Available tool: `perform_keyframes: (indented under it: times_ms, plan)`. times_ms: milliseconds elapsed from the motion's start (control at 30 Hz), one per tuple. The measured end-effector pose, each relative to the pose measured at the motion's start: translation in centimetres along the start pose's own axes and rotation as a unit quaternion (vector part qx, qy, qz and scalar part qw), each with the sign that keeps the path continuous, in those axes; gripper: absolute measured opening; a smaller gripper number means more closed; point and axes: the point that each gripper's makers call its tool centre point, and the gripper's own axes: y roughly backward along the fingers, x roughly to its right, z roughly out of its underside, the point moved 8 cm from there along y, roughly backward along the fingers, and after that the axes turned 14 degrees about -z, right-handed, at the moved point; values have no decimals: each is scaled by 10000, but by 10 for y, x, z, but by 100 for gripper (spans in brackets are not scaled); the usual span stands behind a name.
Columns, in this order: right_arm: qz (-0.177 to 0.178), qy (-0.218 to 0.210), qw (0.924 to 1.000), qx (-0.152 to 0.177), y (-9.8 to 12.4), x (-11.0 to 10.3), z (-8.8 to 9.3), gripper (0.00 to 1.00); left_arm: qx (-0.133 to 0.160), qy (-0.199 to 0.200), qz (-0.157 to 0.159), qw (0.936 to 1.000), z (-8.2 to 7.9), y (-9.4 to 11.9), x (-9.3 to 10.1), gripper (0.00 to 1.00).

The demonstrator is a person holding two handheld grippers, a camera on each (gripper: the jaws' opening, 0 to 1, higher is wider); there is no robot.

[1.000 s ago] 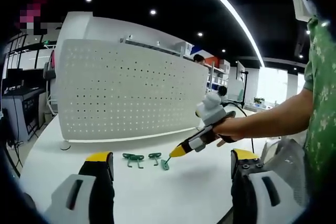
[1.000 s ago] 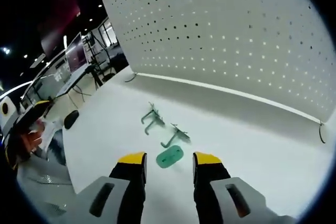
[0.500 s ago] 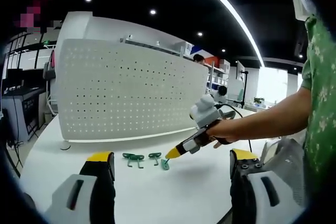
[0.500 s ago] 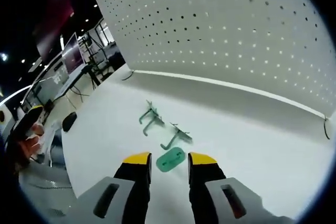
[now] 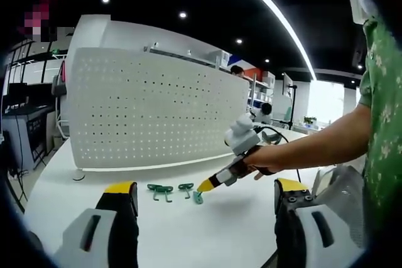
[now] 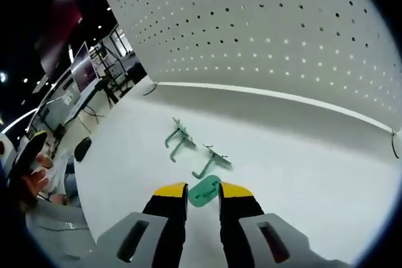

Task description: Insert the hook assembly into the mounting plate slot until the hook locks in place.

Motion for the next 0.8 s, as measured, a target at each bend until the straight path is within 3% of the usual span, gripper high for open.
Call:
perform_keyframes:
  times_ms: [800]
  plan:
    - [65,-136,9999,-46,-2,5,1,9,40,14,10,10000,-1,0,-1,91]
